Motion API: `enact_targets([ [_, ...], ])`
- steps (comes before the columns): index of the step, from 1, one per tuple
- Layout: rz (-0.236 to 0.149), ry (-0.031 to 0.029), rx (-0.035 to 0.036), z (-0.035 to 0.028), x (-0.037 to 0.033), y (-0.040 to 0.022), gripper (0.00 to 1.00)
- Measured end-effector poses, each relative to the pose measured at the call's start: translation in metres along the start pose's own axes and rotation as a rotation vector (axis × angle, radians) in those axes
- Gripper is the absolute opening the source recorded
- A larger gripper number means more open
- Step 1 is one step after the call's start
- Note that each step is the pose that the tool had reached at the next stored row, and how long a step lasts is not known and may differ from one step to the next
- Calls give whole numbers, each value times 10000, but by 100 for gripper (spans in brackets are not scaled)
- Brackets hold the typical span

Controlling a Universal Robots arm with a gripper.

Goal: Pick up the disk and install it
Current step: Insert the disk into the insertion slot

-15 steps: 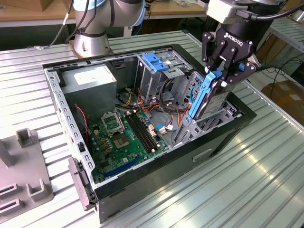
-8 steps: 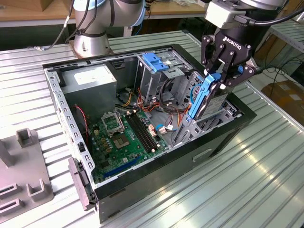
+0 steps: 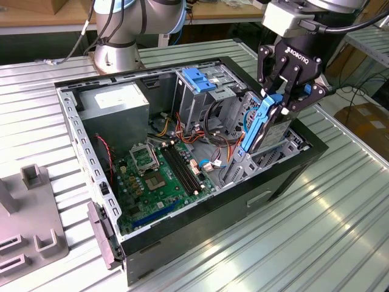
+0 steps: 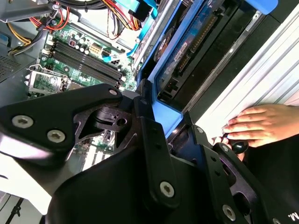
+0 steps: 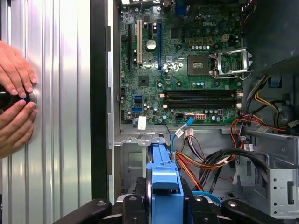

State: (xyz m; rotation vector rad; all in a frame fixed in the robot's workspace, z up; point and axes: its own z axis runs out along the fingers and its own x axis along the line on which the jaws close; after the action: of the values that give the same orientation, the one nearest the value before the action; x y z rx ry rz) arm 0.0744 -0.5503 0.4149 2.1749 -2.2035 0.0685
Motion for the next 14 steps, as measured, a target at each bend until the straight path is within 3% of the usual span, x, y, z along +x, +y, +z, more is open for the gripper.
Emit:
enact_targets([
  [9,0,-1,0,14,-1,0,36],
  [14,0,-1,0,55,-3,0,36],
])
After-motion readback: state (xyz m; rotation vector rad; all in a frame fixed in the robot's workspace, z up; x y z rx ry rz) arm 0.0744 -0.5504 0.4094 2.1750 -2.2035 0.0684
